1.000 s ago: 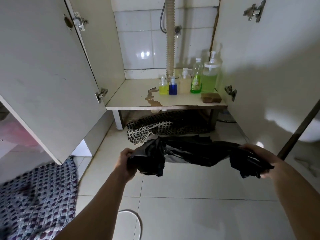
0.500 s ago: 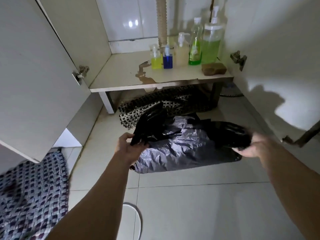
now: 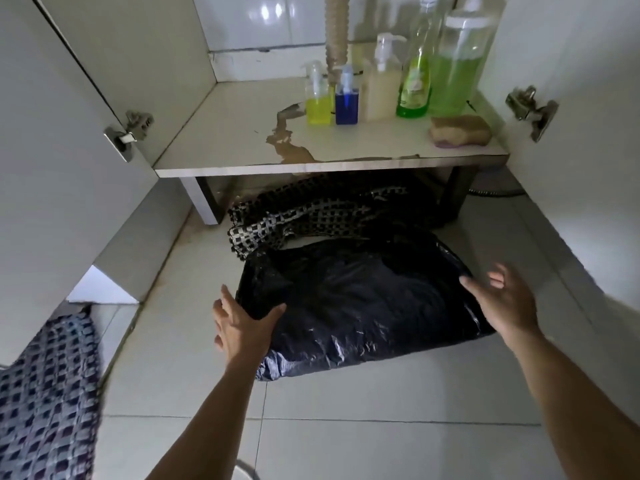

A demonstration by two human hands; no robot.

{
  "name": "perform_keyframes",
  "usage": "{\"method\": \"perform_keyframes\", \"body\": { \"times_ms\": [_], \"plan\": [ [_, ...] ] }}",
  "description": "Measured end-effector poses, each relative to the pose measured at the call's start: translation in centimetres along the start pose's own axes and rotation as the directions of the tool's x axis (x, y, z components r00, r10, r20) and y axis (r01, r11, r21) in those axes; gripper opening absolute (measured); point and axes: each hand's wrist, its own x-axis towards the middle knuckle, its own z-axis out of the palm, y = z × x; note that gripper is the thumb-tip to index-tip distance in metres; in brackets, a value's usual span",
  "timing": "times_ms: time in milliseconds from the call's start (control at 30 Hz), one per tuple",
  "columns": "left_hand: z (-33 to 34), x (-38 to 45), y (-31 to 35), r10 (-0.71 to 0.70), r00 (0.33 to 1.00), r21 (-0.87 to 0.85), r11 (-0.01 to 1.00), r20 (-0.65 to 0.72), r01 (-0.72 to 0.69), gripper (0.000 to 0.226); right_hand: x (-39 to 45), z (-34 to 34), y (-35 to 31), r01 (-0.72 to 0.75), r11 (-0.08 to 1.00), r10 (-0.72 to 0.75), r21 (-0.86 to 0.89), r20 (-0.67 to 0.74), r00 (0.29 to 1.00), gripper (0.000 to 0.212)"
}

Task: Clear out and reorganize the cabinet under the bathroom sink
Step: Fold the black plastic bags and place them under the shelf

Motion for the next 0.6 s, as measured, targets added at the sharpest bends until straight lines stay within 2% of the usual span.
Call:
{"method": "perform_keyframes", "body": {
  "times_ms": [67,100,167,300,367,500,600],
  "plan": [
    [0.6,0.6,-1.5,-0.158,0.985,-0.103,0.981,0.076,0.165,0.109,-0.8,0.4,2.7,-0.016,0.984,0.02,-0.175,0.02,1.0,0.078],
    [0.7,0.9,-2.1,-0.209,0.965,-0.188,0.953,0.158,0.238,0.104,-1.3,0.6,3.8,-0.04,0.983,0.047,-0.181,0.038,0.998,0.078],
    [0.6,1.0,-3.2,-0.227,0.927,-0.278,0.908,0.298,0.312,0.098,-2.4,1.0,4.6,-0.115,0.99,0.119,-0.079,0.056,0.991,0.06],
    [0.4,1.1,-3.2,-0.166,0.945,-0.27,0.932,0.281,0.243,0.071,-3.1,1.1,5.2,-0.196,0.98,0.195,0.031,0.03,0.98,0.036],
    [0.2,0.8,-2.8,-0.136,0.931,-0.262,0.937,0.338,0.232,0.058,-3.2,0.8,5.3,-0.238,0.968,0.238,0.078,0.005,0.971,0.029],
    [-0.6,0.5,-3.1,-0.057,0.838,-0.211,0.957,0.543,0.201,0.049,-4.1,-1.0,6.6,-0.342,0.916,0.343,0.211,0.033,0.939,0.019],
    [-1.6,-0.7,-3.2,-0.072,0.775,-0.182,0.955,0.628,0.235,0.041,-5.8,-3.2,8.3,-0.41,0.892,0.412,0.188,0.035,0.911,0.009]
  ]
}}
